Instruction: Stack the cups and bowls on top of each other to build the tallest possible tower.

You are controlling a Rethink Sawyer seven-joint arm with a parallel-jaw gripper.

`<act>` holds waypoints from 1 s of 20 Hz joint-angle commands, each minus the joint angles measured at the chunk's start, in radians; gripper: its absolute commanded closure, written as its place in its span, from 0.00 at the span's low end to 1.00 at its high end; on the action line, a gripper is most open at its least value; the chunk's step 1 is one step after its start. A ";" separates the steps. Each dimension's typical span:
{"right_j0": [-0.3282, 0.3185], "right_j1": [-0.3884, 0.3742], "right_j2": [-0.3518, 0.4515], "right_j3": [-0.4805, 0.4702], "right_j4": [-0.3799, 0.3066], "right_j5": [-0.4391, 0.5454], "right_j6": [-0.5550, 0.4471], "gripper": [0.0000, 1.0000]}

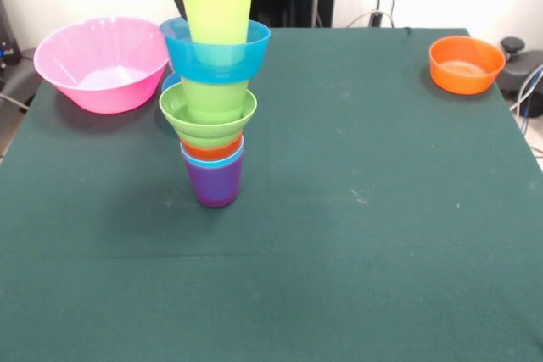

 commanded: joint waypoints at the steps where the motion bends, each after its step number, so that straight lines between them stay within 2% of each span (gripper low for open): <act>1: 0.020 0.037 -0.041 0.004 -0.082 -0.062 -0.100 1.00; 20: 0.034 0.051 -0.043 -0.049 -0.100 -0.022 -0.117 1.00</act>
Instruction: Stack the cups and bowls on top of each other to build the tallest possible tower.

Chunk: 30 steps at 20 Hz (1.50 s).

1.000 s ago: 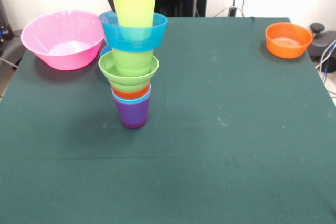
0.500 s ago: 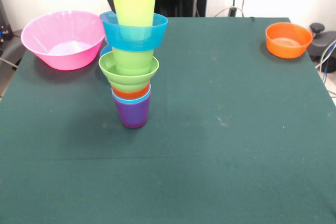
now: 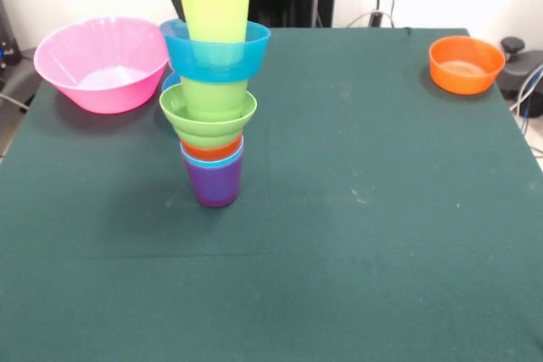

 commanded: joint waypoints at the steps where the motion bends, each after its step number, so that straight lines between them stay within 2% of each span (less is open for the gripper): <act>1: 0.034 0.051 -0.043 -0.049 -0.089 -0.020 -0.118 1.00; 13: 0.056 0.079 -0.045 -0.142 -0.095 0.031 -0.125 1.00; 30: 0.063 0.059 -0.048 -0.067 -0.054 -0.006 -0.066 1.00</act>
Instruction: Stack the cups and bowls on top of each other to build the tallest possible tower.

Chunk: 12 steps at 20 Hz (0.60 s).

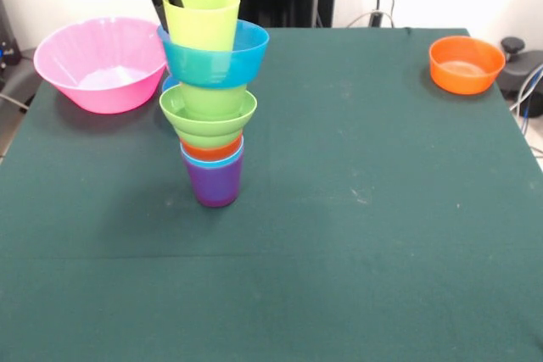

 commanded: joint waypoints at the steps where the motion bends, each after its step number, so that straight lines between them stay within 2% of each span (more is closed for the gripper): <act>1: 0.038 0.047 -0.047 0.021 -0.036 -0.007 -0.065 1.00; 12: 0.038 0.053 -0.049 0.007 -0.040 0.000 -0.072 1.00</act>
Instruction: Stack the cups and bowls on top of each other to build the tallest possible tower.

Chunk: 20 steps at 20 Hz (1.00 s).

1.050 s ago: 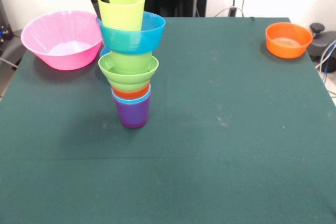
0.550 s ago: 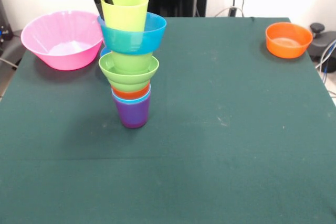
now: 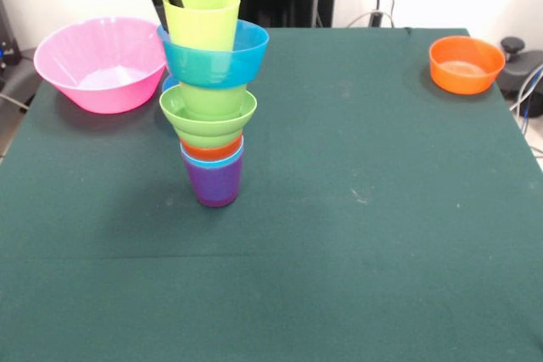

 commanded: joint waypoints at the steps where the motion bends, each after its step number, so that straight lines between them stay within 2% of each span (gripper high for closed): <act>1: 0.038 0.052 -0.048 0.008 -0.041 -0.001 -0.074 1.00; 3: 0.034 0.046 -0.047 0.017 -0.040 -0.004 -0.075 1.00; 4: 0.033 0.044 -0.047 0.021 -0.040 -0.006 -0.074 0.00; 12: 0.036 0.037 -0.047 0.035 -0.044 -0.022 -0.068 0.00; 20: 0.034 0.062 -0.046 0.002 -0.045 -0.013 -0.081 0.00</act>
